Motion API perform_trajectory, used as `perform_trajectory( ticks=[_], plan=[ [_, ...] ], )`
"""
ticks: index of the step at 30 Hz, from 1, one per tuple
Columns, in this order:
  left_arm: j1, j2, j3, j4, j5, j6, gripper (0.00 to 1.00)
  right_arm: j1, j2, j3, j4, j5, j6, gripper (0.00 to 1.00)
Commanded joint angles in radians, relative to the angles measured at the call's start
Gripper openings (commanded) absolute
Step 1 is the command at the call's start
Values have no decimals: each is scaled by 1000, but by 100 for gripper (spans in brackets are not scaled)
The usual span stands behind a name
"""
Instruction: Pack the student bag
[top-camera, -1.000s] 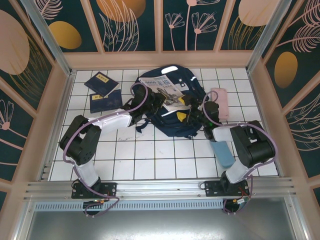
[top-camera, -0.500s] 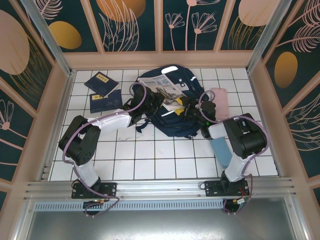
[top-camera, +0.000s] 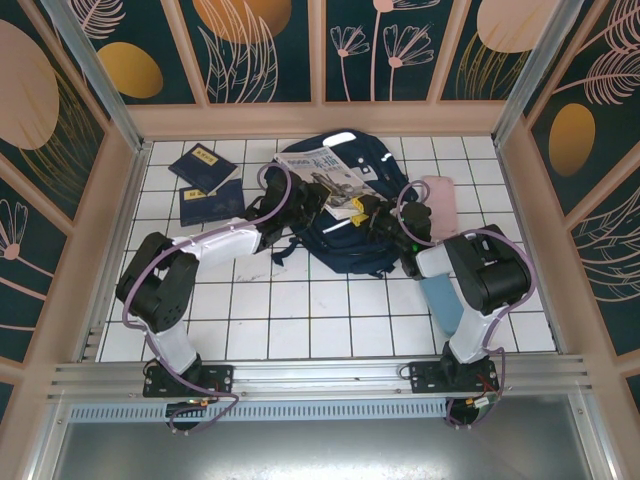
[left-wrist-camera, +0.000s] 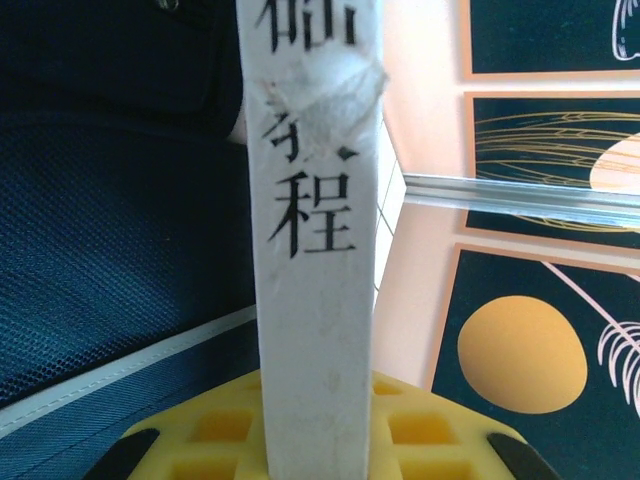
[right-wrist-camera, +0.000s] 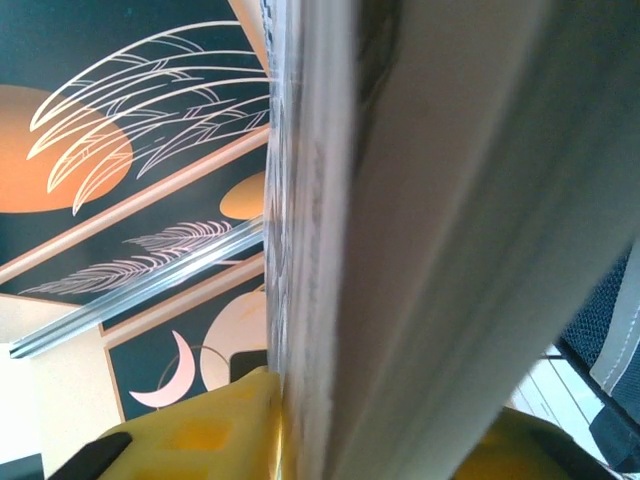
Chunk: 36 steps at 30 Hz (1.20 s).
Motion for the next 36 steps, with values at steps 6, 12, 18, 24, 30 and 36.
perform_trajectory(
  ticks=[6, 12, 18, 24, 30, 36],
  plan=[
    [-2, -106, 11, -6, 42, 139, 29, -42, -144, 44, -114, 38, -224, 3],
    [-2, -141, 46, -207, -25, 388, 65, -135, -437, 116, -588, 122, -640, 0],
    [-8, -114, 139, -419, 9, 705, 78, -280, -651, 233, -964, 139, -937, 0],
    [-81, -58, 260, -586, -49, 913, 83, -426, -740, 344, -1270, 171, -1099, 0],
    [-205, 122, 461, -742, -156, 1078, 83, -543, -793, 336, -1388, 153, -1149, 0],
    [-282, 376, 788, -968, -230, 1196, 76, -613, -839, 288, -1410, 73, -1132, 0]
  ],
)
